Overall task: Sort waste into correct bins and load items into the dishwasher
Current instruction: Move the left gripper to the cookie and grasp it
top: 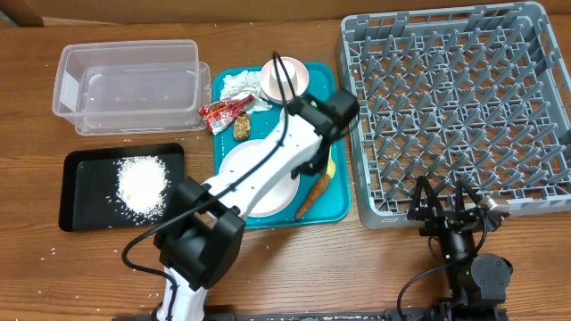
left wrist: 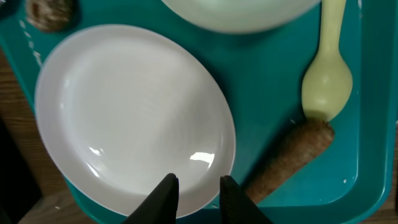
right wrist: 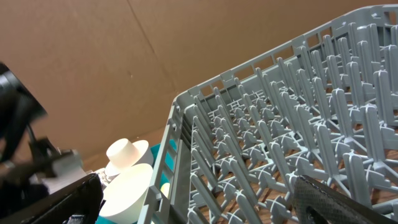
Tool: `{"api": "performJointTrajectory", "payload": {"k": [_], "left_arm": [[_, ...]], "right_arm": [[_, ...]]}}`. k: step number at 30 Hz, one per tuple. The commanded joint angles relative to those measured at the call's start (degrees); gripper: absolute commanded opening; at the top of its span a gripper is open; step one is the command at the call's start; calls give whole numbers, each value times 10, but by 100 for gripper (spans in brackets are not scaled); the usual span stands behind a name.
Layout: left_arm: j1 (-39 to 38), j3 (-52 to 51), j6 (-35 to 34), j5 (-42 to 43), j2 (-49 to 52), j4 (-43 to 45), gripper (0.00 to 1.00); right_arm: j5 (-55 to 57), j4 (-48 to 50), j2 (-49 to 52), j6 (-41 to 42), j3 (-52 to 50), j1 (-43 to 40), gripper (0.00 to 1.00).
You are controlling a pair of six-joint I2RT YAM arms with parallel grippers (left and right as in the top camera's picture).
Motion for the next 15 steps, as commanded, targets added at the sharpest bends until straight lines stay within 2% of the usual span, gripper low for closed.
{"api": "performJointTrajectory", "payload": {"k": [1, 3, 4, 5, 9, 12, 15], "left_arm": [[44, 66, 1, 0, 2, -23, 33], [63, 79, 1, 9, 2, -27, 67], [78, 83, 1, 15, 2, -26, 96], [88, 83, 1, 16, 2, -23, 100], [122, 83, 1, 20, 2, -22, 100], [143, 93, 9, 47, 1, -24, 94], [153, 101, 31, 47, 1, 3, 93]], "right_arm": [[3, 3, -4, 1, -6, 0, 100], [3, 3, -4, 1, -6, 0, 100], [3, 3, -4, 1, -6, 1, 100], [3, 3, -4, 1, -6, 1, 100], [3, 3, -4, 1, -6, 0, 100], [3, 3, -4, 1, -6, 1, 100], [3, 3, -4, 1, -6, 0, 100]]}}
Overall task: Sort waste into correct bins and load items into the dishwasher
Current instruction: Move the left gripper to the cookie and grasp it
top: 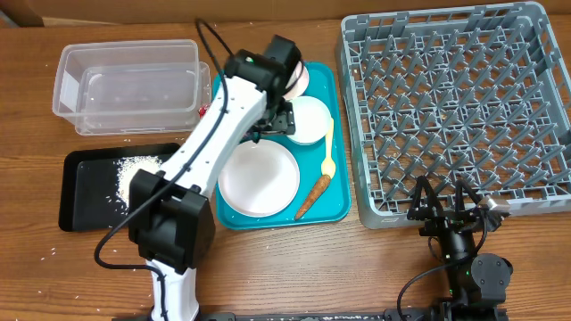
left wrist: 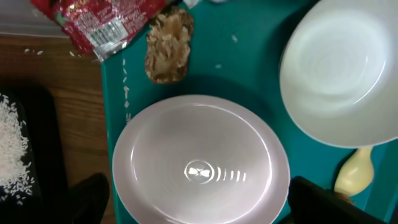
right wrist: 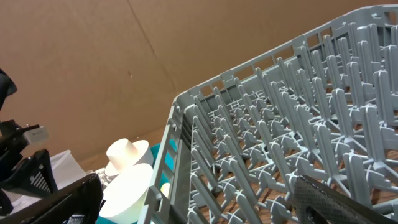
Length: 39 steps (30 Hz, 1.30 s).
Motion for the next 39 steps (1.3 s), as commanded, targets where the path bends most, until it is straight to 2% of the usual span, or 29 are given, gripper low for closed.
{"api": "performJointTrajectory", "payload": {"k": [1, 4, 8, 15, 23, 39], "left_arm": [[9, 23, 56, 21, 1, 39, 91], [10, 23, 117, 14, 3, 76, 89], [10, 22, 67, 13, 6, 92, 81], [11, 22, 53, -29, 23, 107, 81], [17, 22, 39, -33, 78, 114, 81], [62, -5, 26, -16, 86, 133, 81]], "right_arm": [[4, 3, -4, 1, -6, 0, 100], [4, 2, -4, 1, -6, 1, 100], [4, 3, -4, 1, -6, 1, 100], [4, 2, -4, 1, -6, 0, 100], [4, 3, -4, 1, -6, 1, 100], [4, 3, -4, 1, -6, 0, 100]]}}
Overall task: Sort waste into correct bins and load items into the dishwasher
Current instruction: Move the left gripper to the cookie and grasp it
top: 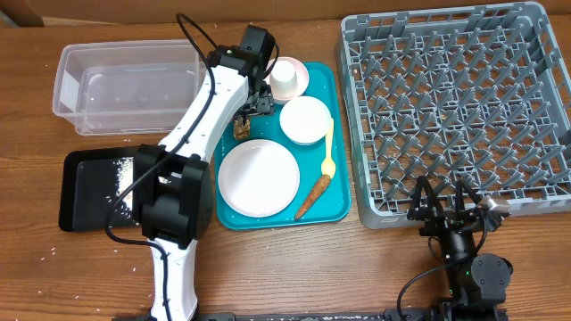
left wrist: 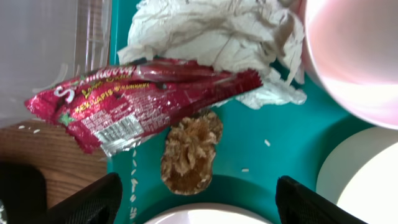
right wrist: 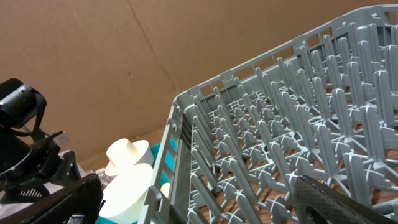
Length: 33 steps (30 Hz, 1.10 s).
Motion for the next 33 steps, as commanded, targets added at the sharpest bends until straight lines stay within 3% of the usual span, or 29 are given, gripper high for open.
{"api": "performJointTrajectory", "payload": {"k": [1, 33], "left_arm": [[-3, -20, -11, 3, 5, 11, 81], [0, -127, -15, 2, 8, 115, 80]], "right_arm": [[3, 3, -4, 1, -6, 0, 100], [3, 3, -4, 1, -6, 0, 100]]}}
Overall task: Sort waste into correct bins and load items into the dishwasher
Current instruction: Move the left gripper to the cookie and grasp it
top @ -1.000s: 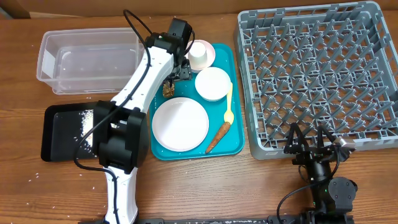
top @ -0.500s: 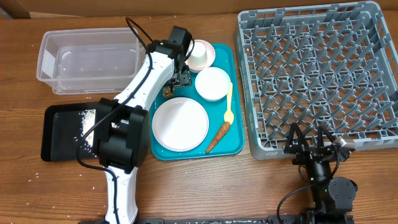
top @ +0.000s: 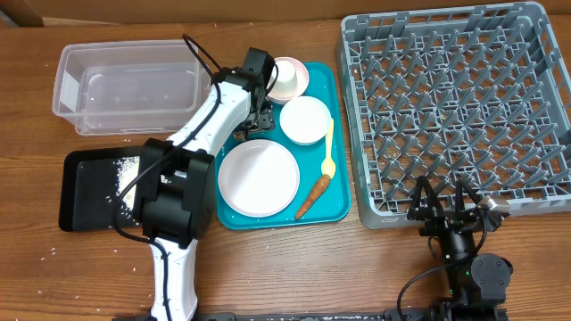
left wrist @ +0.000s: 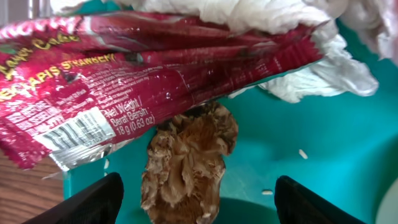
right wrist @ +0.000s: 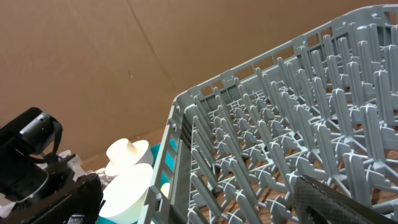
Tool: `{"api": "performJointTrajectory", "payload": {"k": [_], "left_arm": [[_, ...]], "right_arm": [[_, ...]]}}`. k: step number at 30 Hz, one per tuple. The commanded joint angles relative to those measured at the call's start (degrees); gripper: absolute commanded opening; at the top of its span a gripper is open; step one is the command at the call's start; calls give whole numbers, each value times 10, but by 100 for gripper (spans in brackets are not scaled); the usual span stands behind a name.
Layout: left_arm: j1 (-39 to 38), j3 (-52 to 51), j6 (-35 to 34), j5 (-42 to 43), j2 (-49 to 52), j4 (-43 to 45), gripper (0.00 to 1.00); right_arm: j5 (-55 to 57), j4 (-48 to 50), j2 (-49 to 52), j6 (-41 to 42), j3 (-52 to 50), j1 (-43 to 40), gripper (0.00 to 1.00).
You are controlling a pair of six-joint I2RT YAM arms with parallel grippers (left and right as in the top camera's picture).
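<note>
My left gripper is open and low over a brown food scrap on the teal tray; one finger stands on each side of the scrap. Just beyond the scrap lie a red snack wrapper and a crumpled white tissue. In the overhead view the left gripper hides these at the tray's back left. Also on the tray are a white plate, a bowl, a cup, a yellow spoon and a carrot. My right gripper rests open by the grey dish rack.
A clear plastic bin stands at the back left. A black tray with scattered rice lies in front of it. The dish rack fills the right side, and its front edge is close to my right gripper.
My left gripper is now closer to the brown scrap and the red wrapper, which fill more of the wrist view. It is still open. The right arm has not moved.
My left gripper was nearly shut over the plate's near edge, by the carrot and spoon. Then it was open above the plate and bowl. Then it was over the wrapper, tissue and scrap at the tray's back left, and now it is low over the scrap.
</note>
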Motion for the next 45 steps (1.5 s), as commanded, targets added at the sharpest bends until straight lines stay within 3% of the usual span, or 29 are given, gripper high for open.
{"api": "performJointTrajectory", "payload": {"k": [1, 14, 25, 35, 45], "left_arm": [[1, -12, -4, 0, 6, 13, 80], [1, -49, -4, -10, 6, 42, 74], [1, -49, -3, -15, 6, 55, 45], [0, -44, -2, -8, 1, 37, 31], [0, 25, -2, 5, 1, -30, 30]], "right_arm": [[3, 3, -4, 1, -6, 0, 100], [3, 3, -4, 1, -6, 0, 100], [3, 3, -4, 1, -6, 0, 100], [3, 3, -4, 1, -6, 0, 100], [3, 3, -4, 1, -6, 0, 100]]}}
